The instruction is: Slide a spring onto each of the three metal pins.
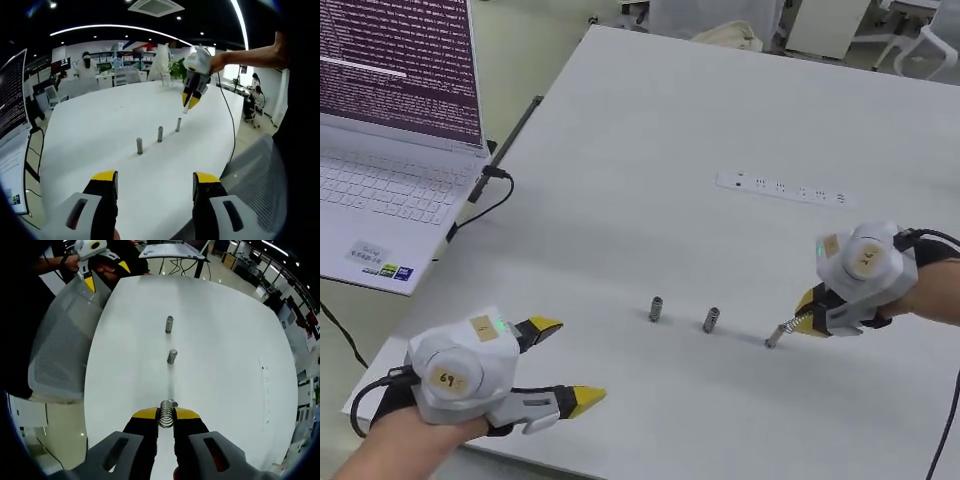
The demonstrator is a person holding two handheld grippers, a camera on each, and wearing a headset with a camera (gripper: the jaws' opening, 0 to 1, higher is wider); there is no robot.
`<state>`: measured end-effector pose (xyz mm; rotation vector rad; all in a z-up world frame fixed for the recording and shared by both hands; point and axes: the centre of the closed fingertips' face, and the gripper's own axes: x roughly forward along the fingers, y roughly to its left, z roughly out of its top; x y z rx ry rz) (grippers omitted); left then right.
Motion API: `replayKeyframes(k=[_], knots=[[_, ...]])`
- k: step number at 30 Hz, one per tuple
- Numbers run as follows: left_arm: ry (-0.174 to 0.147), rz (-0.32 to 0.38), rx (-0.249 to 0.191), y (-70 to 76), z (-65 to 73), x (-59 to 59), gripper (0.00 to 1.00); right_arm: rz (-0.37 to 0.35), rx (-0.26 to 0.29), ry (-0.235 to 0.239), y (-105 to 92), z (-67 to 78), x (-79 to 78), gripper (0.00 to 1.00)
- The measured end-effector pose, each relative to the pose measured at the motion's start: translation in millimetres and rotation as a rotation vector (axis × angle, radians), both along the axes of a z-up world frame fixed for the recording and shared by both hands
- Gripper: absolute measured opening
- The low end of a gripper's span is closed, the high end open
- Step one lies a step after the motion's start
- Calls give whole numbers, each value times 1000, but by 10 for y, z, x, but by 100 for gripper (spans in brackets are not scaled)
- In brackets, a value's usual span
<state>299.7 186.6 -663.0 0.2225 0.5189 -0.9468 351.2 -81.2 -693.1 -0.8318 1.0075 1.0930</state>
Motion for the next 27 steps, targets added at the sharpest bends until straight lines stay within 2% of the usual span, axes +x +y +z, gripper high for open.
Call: replayKeyframes(k=[7,17,27], knots=[[1,21,2,78,22,2,56,21,-41,11,-43,-104,53,8],[9,44,10,159,9,11,55,30,-58,22,-35,-170,109,8],[15,58,14,190,-5,20,55,51,-75,42,-50,-308,137,8]])
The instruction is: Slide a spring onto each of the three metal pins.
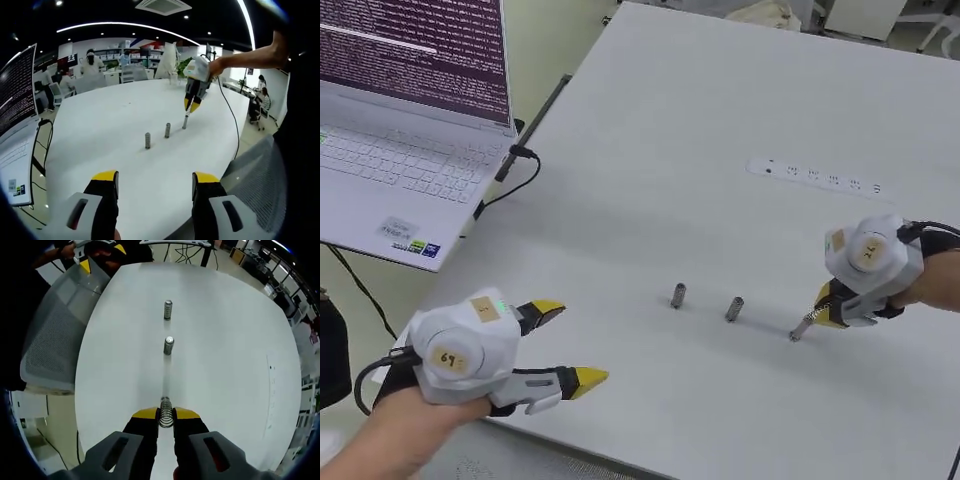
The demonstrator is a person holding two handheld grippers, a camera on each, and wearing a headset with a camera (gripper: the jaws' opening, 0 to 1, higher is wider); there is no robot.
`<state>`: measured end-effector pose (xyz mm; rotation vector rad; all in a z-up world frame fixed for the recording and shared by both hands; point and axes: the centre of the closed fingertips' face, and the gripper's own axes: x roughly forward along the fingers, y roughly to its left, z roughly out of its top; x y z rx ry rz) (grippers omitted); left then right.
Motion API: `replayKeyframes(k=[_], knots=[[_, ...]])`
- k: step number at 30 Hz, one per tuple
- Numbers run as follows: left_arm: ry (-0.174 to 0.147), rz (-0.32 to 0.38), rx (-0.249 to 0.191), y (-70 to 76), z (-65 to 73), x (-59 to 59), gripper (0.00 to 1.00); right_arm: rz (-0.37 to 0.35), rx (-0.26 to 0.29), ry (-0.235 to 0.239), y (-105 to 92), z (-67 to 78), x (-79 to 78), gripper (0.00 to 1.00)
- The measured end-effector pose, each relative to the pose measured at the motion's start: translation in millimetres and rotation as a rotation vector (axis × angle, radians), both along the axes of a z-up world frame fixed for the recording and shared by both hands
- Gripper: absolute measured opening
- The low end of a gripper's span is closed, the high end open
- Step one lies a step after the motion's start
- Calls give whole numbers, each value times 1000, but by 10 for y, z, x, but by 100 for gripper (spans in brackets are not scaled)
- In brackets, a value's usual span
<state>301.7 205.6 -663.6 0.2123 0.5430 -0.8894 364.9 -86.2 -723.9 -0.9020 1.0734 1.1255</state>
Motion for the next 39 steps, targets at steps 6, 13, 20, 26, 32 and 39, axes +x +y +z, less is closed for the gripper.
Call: replayKeyframes(k=[6,13,20,26,32,39], knots=[[5,6,0,16,-11,4,55,11,-10,7,16,-21,-20,8],[8,6,2,29,-17,5,55,25,-28,13,33,-70,-22,8],[9,9,1,41,-14,11,55,40,-42,23,62,-108,-34,8],[11,12,3,51,-27,15,55,47,-52,30,67,-172,-24,8],[13,18,3,73,-28,16,55,53,-60,34,58,-298,19,9],[19,23,3,99,-32,14,55,55,-65,41,66,-385,35,9]])
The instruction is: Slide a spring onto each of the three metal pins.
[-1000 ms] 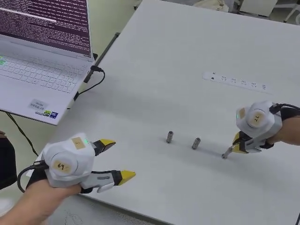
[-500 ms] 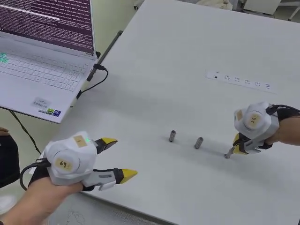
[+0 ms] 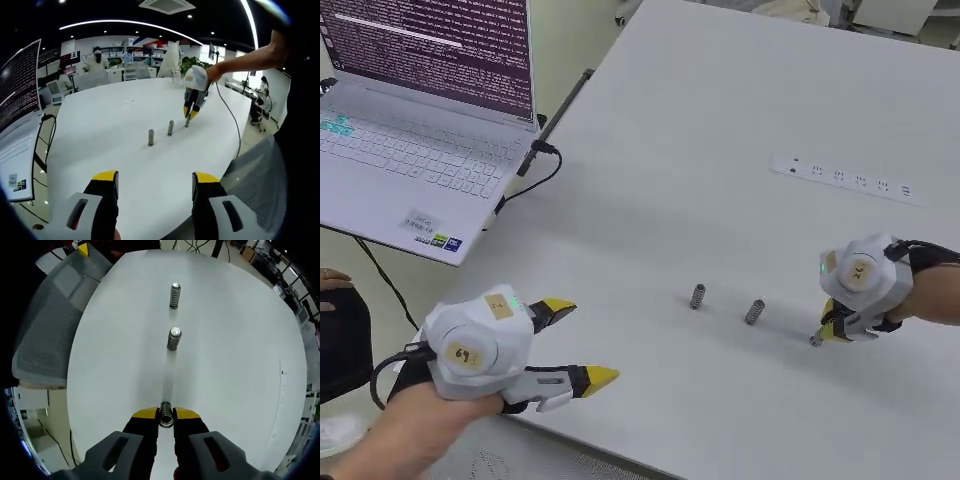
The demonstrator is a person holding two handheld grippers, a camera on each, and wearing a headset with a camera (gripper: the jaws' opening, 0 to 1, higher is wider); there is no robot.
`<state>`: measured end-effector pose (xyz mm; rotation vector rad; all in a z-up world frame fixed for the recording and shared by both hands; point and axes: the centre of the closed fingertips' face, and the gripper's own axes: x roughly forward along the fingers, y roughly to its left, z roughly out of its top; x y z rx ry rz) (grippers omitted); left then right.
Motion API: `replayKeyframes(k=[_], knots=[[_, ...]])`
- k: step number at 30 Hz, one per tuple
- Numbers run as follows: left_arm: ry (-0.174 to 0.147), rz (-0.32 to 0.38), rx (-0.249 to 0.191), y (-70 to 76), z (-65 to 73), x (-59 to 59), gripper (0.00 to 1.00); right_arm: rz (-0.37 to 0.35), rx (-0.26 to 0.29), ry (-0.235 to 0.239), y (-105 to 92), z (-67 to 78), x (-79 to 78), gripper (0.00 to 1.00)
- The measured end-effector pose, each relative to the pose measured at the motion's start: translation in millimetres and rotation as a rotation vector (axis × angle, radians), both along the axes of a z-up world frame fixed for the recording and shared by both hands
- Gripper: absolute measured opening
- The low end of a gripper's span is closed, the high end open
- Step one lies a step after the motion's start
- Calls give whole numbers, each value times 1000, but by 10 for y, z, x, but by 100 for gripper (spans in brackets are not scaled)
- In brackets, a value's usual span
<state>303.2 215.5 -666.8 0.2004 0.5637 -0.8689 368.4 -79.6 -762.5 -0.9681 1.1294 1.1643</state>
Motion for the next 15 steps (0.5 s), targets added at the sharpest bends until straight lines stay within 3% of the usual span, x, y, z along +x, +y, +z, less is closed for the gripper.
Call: replayKeyframes(k=[6,15], knots=[[-3,2,5,9,18,5,55,-8,-3,8,-10,-99,4,9],[-6,1,3,5,27,22,55,-16,-6,2,-38,-136,-3,9]])
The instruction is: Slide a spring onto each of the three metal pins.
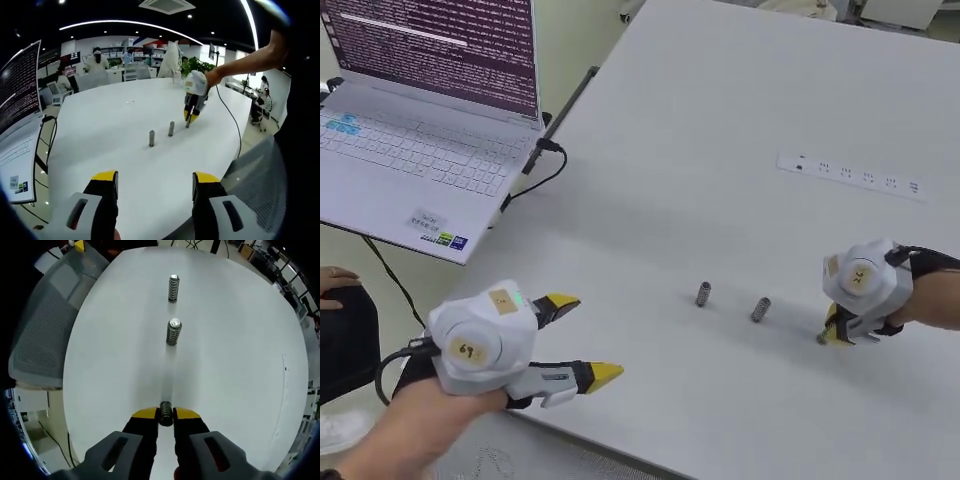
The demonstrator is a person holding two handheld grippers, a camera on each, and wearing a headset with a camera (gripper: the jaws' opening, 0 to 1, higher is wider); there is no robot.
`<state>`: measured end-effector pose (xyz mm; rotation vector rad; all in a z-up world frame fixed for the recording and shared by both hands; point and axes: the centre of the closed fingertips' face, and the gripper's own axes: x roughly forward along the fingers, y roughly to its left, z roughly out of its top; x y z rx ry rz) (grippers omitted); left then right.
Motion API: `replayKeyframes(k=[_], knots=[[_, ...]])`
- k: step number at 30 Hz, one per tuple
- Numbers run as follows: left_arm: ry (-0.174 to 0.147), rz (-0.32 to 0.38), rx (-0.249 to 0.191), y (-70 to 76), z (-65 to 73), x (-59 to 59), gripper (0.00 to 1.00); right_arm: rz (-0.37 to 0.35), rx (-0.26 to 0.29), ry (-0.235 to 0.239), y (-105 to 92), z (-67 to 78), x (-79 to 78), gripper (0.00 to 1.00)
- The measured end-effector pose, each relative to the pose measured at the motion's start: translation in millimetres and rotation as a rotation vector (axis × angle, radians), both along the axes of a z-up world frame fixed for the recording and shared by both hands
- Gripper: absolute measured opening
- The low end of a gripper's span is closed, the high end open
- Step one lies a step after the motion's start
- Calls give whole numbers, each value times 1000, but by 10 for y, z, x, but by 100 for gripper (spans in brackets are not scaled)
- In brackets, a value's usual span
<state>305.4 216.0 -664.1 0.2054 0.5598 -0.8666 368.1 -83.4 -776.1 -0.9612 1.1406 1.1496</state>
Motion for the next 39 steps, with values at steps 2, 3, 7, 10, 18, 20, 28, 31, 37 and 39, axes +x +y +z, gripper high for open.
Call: replayKeyframes(k=[2,3,7,10,18,20,28,31,37,39], knots=[[0,0,-2,-6,5,6,56,-3,0,-4,-8,8,5,11],[-1,-1,-2,-9,8,7,56,-4,0,-4,-10,16,-1,11],[-2,-5,-6,-37,18,17,56,-14,-1,-1,-37,52,-22,17],[-3,-10,-9,-59,24,22,56,-22,-5,-21,-71,67,1,21],[-7,-22,-13,-105,28,29,56,-63,46,-57,-37,204,36,30],[-10,-23,-14,-112,36,34,56,-72,51,-67,-41,244,32,31],[-15,-35,-17,-160,61,40,56,-126,83,-91,-69,316,-1,33],[-19,-40,-19,-172,72,45,56,-161,113,-106,-58,357,-9,34],[-25,-37,-25,-176,103,64,56,-223,152,-145,-93,446,-21,35],[-26,-32,-29,-178,122,72,55,-263,183,-161,-97,491,-43,36]])
